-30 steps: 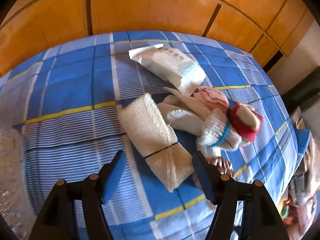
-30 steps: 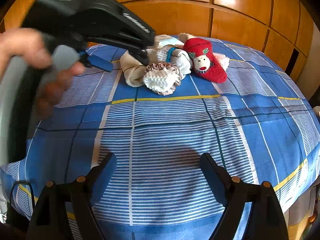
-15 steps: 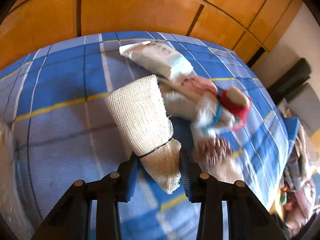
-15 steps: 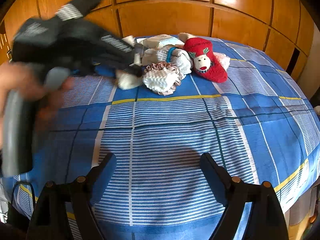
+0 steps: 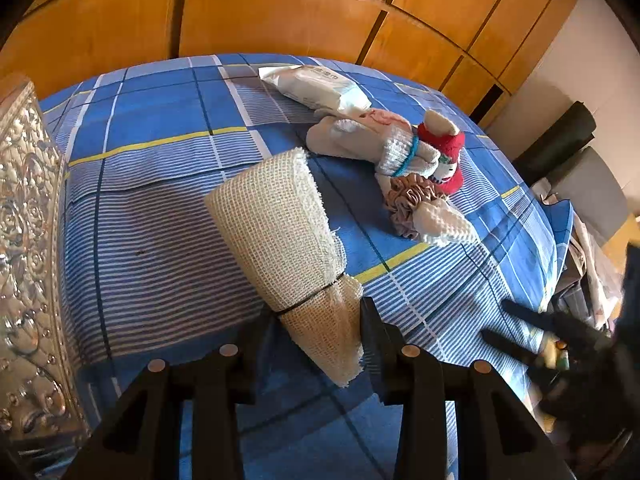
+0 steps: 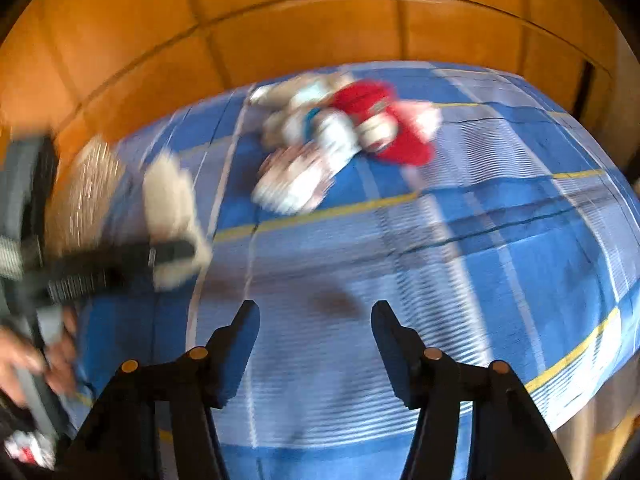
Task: Organize soft objects
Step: 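Grasp the red plush sock with the right tool while the left tool holds the sponge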
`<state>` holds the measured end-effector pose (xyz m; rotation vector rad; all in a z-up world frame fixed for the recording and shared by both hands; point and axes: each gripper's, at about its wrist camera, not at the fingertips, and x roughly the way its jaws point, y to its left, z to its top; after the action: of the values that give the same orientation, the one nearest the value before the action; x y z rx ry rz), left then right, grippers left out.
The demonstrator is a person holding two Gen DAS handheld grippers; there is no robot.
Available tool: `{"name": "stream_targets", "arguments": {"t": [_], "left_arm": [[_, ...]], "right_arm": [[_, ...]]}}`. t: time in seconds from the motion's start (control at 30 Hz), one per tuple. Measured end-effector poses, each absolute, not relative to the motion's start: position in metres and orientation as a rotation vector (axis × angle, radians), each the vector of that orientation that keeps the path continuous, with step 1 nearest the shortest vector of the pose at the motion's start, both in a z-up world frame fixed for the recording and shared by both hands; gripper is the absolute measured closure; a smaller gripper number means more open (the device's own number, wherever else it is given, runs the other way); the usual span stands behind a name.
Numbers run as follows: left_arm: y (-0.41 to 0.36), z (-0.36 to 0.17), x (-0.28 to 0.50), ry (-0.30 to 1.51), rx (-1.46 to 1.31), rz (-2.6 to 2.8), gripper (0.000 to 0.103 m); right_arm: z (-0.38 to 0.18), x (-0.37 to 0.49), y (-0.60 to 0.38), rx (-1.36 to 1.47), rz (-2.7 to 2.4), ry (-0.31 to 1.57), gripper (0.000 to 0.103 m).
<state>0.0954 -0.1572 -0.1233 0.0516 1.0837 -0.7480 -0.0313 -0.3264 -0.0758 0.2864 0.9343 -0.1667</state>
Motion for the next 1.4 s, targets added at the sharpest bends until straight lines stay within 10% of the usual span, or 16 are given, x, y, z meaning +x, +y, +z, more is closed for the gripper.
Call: {"name": "stream_targets", "arguments": {"t": [0.63, 0.67, 0.7, 0.8, 1.4], "left_arm": [[-0.154, -0.126, 0.092, 1.054, 0.022, -0.73, 0.063], [-0.154, -0.126, 0.091, 1.052, 0.022, -0.73, 0.063], [-0.154, -0.126, 0.091, 1.051, 0.022, -0.73, 0.063], [-0.153, -0.126, 0.091, 1.049, 0.022, -0.73, 0.063], [-0.165, -0.114, 0.098, 1.087, 0.072, -0.685, 0.068]], "right_arm": [[-0.038, 0.1, -0.377, 0.228, -0.256, 0.807, 0.044], [-0.044, 0.107, -0.379, 0.236, -0.253, 0.834, 0.048], [-0.052, 0.111, -0.383, 0.253, -0.257, 0.871, 0.072], [-0.055, 0.1, -0.39, 0.305, -0.278, 0.855, 0.081], [-0.06, -0.007, -0.371, 0.306, -0.295, 0.908, 0.082]]}}
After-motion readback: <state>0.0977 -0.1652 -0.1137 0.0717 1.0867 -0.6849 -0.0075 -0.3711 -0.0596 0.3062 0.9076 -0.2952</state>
